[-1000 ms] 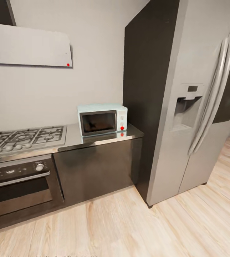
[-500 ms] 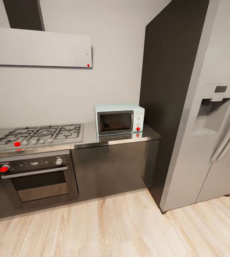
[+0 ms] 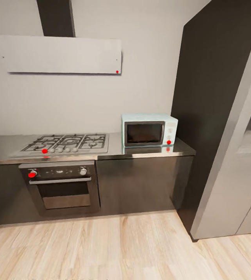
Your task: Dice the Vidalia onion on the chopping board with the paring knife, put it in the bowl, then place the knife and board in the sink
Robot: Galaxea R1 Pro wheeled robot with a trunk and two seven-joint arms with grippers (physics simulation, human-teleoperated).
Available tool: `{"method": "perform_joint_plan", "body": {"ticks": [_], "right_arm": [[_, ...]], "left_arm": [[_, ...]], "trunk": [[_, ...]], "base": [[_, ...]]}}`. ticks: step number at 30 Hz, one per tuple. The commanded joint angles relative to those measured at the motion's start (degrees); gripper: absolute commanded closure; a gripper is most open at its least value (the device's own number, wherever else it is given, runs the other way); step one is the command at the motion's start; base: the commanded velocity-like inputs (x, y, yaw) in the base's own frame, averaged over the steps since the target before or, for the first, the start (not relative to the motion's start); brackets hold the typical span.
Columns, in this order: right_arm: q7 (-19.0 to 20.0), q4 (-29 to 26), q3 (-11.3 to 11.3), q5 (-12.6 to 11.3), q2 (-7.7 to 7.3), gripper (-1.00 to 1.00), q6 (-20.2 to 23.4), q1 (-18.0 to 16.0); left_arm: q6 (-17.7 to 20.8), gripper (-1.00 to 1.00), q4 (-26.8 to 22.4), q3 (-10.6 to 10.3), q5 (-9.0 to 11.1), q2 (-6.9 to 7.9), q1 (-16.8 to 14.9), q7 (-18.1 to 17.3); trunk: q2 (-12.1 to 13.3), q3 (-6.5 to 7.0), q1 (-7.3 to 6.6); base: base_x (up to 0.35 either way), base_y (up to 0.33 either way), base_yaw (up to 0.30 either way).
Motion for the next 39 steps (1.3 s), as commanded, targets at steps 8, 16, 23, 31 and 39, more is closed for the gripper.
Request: {"method": "perform_joint_plan", "body": {"ticks": [8,16,23,31,39], "right_arm": [[-0.1,0.0,0.0,-0.1,0.02,-1.0,-0.1,0.0],[-0.1,0.0,0.0,0.0,0.02,-1.0,-0.1,0.0],[-0.1,0.0,0.0,0.0,0.02,-1.0,-0.1,0.0],[-0.1,0.0,0.0,0.0,0.02,-1.0,-0.1,0.0],[-0.1,0.0,0.0,0.0,0.02,-1.0,-0.1,0.0]], "left_arm": [[-0.1,-1.0,-0.1,0.0,0.0,0.0,0.0,0.0],[-0.1,-1.0,-0.1,0.0,0.0,0.02,0.0,0.0],[-0.1,-1.0,-0.1,0.0,0.0,0.02,0.0,0.0],[-0.1,-1.0,-0.1,0.0,0.0,0.0,0.0,0.0],[-0.1,-1.0,-0.1,0.0,0.0,-0.01,0.0,0.0]], "trunk": [[0.0,-0.04,0.0],[0.0,-0.04,0.0],[0.0,-0.04,0.0],[0.0,-0.04,0.0],[0.0,-0.04,0.0]], "base": [[0.0,0.0,0.283],[0.0,0.0,0.283],[0.0,0.0,0.283],[0.0,0.0,0.283],[0.0,0.0,0.283]]}}
